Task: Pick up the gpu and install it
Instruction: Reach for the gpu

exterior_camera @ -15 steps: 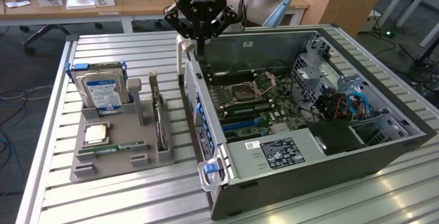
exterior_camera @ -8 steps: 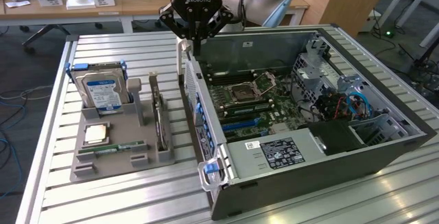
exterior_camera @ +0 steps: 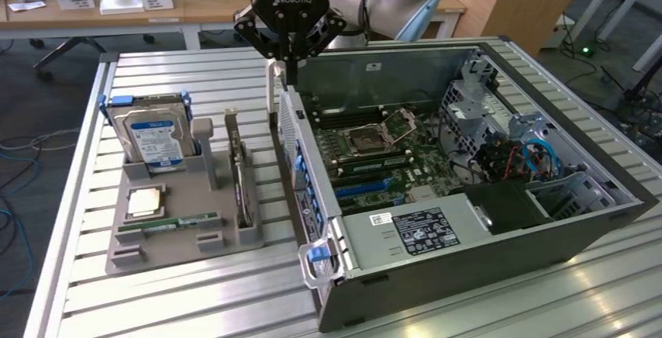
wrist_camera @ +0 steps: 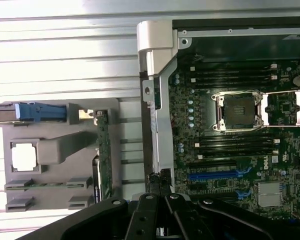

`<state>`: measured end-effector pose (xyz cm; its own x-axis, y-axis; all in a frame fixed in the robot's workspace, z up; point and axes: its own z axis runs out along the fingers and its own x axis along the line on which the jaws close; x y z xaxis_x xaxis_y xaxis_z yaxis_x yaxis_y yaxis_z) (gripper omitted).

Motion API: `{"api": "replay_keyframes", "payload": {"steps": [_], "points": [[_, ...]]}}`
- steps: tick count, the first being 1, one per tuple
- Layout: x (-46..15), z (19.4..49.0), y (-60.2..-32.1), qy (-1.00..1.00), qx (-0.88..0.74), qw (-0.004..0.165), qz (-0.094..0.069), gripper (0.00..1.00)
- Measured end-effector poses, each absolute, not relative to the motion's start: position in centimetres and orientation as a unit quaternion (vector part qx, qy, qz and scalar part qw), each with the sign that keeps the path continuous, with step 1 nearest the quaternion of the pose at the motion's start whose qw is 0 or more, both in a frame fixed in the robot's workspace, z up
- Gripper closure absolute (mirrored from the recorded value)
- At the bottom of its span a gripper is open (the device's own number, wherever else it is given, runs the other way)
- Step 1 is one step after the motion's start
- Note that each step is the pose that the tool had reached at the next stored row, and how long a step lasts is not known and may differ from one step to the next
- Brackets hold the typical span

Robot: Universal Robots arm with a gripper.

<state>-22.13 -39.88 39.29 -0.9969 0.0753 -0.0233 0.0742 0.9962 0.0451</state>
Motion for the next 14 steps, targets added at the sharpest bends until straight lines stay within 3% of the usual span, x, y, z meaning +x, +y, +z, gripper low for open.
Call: {"api": "replay_keyframes", "payload": {"steps": [14], "points": [[-23.2, 39.3, -39.9, 0.999, 0.037, 0.012, 0.022, 0.89]]}}
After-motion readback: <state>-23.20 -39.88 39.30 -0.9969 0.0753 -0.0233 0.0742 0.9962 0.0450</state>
